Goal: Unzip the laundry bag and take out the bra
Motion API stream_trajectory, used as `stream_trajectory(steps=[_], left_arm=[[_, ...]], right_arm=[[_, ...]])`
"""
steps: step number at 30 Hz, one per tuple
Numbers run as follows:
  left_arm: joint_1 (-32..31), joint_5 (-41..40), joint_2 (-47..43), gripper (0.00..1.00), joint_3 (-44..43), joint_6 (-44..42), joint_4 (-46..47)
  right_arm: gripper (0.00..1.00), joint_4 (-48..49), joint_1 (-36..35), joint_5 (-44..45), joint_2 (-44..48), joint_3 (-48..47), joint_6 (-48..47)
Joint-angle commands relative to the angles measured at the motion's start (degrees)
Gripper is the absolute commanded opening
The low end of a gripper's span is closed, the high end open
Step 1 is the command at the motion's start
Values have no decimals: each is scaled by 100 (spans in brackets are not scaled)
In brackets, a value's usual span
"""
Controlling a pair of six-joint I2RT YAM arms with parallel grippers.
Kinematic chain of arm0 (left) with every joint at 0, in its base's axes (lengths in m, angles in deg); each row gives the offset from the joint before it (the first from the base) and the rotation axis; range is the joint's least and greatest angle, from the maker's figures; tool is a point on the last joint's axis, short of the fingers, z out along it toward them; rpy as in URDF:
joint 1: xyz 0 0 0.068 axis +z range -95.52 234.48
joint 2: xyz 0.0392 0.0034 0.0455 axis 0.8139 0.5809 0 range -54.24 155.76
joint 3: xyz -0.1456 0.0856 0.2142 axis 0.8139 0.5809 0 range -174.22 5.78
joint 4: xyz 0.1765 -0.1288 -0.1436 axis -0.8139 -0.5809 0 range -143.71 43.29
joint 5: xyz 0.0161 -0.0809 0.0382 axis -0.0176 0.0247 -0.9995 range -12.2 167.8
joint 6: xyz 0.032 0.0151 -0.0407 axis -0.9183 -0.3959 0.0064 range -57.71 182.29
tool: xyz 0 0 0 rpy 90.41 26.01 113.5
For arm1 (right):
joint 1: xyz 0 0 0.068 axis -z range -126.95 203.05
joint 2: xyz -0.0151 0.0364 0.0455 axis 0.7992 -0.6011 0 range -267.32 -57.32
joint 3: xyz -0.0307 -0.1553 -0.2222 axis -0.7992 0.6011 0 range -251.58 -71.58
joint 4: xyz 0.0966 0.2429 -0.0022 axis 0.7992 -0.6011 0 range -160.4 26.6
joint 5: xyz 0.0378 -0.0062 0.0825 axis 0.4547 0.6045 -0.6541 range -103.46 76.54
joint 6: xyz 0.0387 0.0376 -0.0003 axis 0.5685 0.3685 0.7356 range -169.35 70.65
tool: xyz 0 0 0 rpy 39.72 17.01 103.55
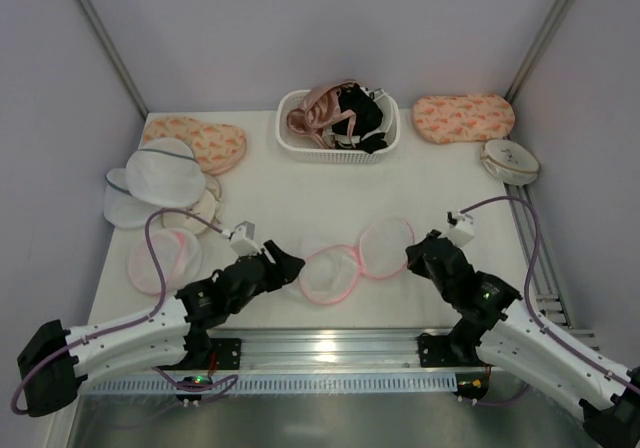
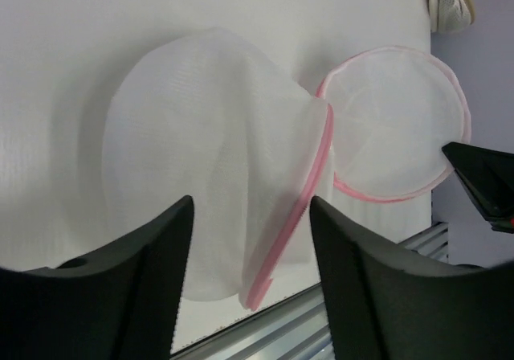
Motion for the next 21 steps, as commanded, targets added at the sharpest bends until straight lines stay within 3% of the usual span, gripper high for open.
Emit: stream_trajectory(steps=[1,3,6,11,16,21], left_arm=[[-21,56,90,66,-118,-255,590],[-21,74,143,77,-180,-299,590],[-21,83,205,84,-338,-370,485],[-21,-5,-58,89,-374,-387,336],[-21,-93,-331,91,-303,-344,11],[-21,-172,-533,92,-198,-282,-104]], right_arm=[[4,-1179,-42,1065,-121,-782,-432],[4,-1444,-42,1355,-297,-1056,-520],[4,-1849,-41,1908,-622,-1566,-783],[4,-2429,-41,3146,-974,-2391,-1171],[4,-2438,-50,3544,-1606,-3042,-2302],[4,-2553,-366,3826,-2950,-3535,-2955]])
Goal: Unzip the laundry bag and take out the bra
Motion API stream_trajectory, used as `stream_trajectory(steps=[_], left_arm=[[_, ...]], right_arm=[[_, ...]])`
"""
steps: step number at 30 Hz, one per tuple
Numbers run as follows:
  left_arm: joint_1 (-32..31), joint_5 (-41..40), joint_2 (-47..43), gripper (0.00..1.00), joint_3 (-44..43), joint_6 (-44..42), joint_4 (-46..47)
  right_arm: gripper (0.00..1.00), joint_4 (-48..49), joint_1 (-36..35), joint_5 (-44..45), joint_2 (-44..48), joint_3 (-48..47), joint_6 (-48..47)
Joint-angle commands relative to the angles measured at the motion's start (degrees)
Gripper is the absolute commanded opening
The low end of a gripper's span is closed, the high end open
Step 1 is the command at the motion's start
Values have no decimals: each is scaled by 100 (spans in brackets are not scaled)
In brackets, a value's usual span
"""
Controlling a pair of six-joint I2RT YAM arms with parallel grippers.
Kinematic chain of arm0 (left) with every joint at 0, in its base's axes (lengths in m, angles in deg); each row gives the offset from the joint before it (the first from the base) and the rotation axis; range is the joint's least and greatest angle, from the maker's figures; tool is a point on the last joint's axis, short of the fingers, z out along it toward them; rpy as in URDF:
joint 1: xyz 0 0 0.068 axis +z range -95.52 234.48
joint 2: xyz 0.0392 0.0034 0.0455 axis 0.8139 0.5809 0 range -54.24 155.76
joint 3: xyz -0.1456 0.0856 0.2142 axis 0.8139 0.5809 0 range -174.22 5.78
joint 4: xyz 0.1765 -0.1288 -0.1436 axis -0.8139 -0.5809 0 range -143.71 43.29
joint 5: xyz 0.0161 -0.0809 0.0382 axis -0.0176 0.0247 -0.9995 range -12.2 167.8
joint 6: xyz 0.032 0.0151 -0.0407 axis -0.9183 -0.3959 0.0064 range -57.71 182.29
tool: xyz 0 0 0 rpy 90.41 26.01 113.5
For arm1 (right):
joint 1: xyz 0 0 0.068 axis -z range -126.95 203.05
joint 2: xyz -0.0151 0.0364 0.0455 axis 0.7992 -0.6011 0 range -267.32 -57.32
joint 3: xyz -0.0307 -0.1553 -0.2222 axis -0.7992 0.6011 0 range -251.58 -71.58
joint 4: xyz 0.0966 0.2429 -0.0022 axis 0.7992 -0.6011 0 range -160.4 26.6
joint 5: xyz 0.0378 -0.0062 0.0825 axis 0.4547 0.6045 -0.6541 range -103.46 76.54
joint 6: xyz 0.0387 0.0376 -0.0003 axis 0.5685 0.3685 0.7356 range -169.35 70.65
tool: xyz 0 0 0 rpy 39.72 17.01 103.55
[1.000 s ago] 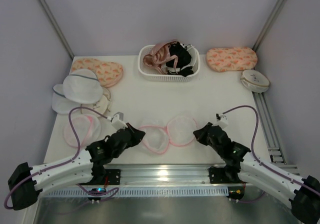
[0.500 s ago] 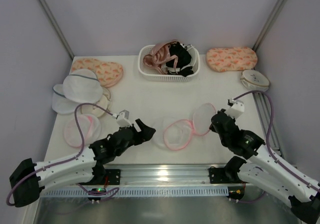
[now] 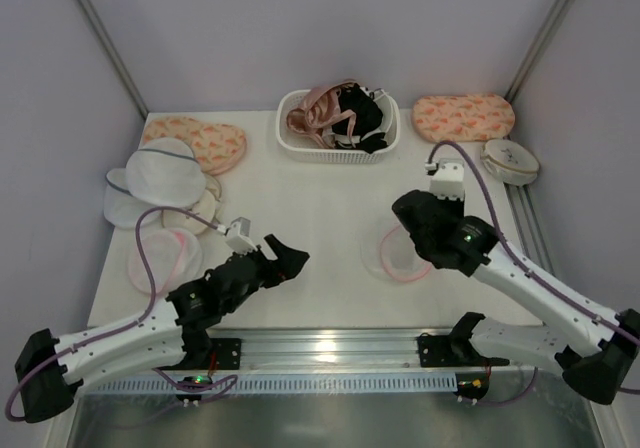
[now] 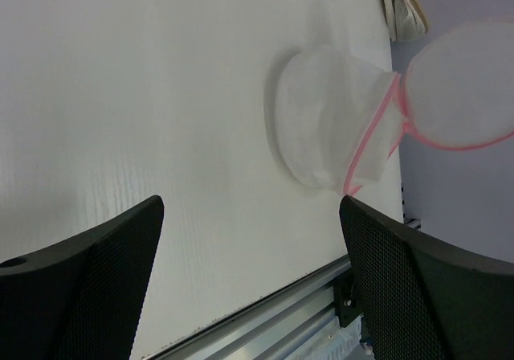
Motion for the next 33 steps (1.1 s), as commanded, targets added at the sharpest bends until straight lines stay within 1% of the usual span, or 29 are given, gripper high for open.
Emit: stream_trajectory(steps=[1,2,3,6,7,9,10,13,18,20,21,22,23,24,25,26,27,29,30,31,32,33], left_arm=[[-16,-238,-175,92,-23,-33,-156],[-16,-246,-201,92,-23,-15,-200],[-16,-281,-245,92,-23,-6,-227],[-16,-369,-430,92,-40,2,-455],[-16,-404,-474,92,-49,3,-516],[-16,-475,-667,92,-49,29,-710],[-16,-536,-720,92,-49,38,-771],[-8,-650,-974,92,-58,73,-1044],[-16,-861,-1352,92,-58,169,-1431],[-16,-949,-1449,92,-49,213,-1589],[-16,-967,-1528,92,-58,231,-1641],[-8,-984,-1581,93,-58,240,-1729],[-16,-1019,-1608,92,-58,249,-1756],[-16,-1020,-1669,92,-49,249,-1774],[-16,-1029,-1678,93,-40,249,-1756],[-8,-1037,-1678,93,-40,249,-1748],[-16,-994,-1678,92,-40,231,-1730],[-16,-915,-1608,93,-49,161,-1582],[-16,-749,-1564,93,-49,100,-1467],[-16,-617,-1477,93,-40,21,-1327],[-16,-494,-1415,93,-32,-76,-960],[-16,-336,-1345,93,-23,-338,-704]], right_arm=[[4,-219,-390,556,-835,-373,-693],[4,-193,-539,644,-1029,-461,-798],[4,-158,-837,697,-1413,-505,-877],[4,-96,-1330,697,-2013,-672,-1009],[4,-105,-1436,593,-2380,-768,-1010],[4,-35,-1665,425,-2699,-830,-1036],[4,70,-1901,277,-2944,-857,-1036],[4,334,-2349,-22,-3253,-778,-1036],[4,782,-2931,-726,-3465,-532,-1036],[4,1028,-3141,-1128,-3282,-322,-992],[5,1281,-3169,-1322,-3133,-216,-992],[27,1467,-3195,-1577,-2966,37,-1053],[41,1677,-3204,-1866,-2755,213,-1123],[48,2071,-3213,-2426,-2301,372,-1185],[55,2266,-3204,-2736,-2070,669,-1246],[60,2425,-3213,-3061,-1842,811,-1395],[65,2688,-3213,-3682,-1413,926,-1449],[74,2900,-3213,-4117,-989,1225,-1528],[76,3006,-3204,-4345,-613,1296,-1537],[77,3033,-3204,-4348,-409,1392,-1528],[77,3050,-3204,-4287,-215,1436,-1450],[77,3042,-3204,-4190,-13,1472,-1423]])
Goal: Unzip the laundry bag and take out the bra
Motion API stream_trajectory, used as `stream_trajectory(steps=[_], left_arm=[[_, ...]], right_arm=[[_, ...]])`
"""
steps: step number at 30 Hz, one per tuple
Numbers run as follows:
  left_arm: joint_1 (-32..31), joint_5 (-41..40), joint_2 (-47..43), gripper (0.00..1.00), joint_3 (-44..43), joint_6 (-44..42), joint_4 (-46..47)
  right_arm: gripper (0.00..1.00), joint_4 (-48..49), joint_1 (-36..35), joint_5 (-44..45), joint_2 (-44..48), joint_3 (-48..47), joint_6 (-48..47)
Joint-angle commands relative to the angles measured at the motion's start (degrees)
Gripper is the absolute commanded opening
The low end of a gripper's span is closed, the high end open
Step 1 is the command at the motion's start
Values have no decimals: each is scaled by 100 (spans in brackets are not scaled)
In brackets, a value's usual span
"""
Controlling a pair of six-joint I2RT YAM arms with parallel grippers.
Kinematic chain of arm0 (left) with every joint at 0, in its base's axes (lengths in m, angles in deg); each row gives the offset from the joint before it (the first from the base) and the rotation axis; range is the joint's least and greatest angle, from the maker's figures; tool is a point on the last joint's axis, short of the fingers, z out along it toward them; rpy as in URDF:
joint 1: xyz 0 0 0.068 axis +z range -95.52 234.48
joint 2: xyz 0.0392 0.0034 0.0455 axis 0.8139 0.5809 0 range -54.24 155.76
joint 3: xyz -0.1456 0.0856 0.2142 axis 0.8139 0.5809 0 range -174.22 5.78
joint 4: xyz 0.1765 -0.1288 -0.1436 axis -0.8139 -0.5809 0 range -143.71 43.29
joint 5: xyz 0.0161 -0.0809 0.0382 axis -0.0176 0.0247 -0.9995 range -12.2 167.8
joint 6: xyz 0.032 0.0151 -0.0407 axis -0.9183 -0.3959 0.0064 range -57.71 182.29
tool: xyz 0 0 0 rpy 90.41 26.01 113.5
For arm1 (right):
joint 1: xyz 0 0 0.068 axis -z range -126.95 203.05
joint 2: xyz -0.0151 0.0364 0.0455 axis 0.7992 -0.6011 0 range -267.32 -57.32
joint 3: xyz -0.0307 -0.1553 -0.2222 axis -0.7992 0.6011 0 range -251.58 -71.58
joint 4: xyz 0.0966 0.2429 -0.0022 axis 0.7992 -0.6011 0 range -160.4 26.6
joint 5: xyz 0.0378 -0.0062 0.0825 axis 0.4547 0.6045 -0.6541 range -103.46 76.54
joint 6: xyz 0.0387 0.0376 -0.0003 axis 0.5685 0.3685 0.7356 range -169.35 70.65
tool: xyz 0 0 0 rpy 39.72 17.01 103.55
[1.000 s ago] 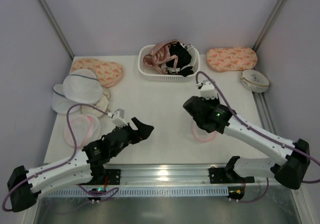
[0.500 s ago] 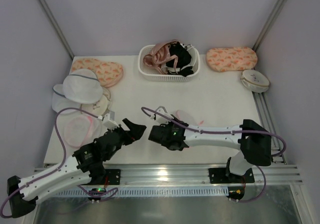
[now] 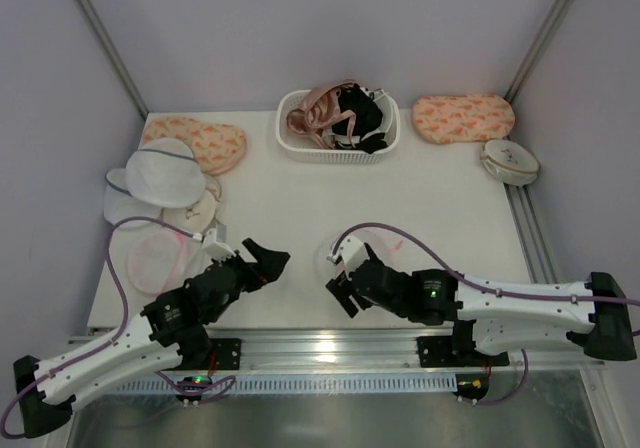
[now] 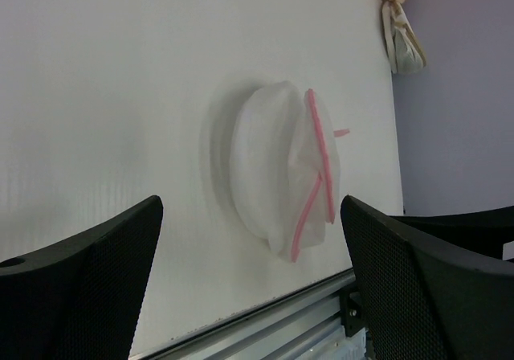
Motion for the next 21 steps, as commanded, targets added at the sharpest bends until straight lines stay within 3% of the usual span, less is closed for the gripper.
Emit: stream_trajectory(steps=[1,7,8,9,11,16,21], left_arm=[[-16,576,238,93,-45,-569,1022],[-16,1639,1766,95,-545,-1290,2121],[-8,1764,2273,96,-720,-1352,2262],[-8,1905,2539,95,-826,-1396,2455],[-8,2264,3049,95,-1072,-1502,2544],[-8,2565,4298,95,-1591,-1616,2870],[-8,2785,5282,95,-2346,-1845,2124]], right_arm=[[78,585,-9,-215,872,165,4],[83,-590,-9,1877,1438,-177,1058],[84,-889,-9,2698,1439,-273,1425],[84,-1744,-9,3037,1439,-387,1968],[84,-2365,0,3538,1534,-590,3024],[84,-2957,0,3444,1878,-468,3634],[84,-3159,-9,3392,2159,-336,3942]])
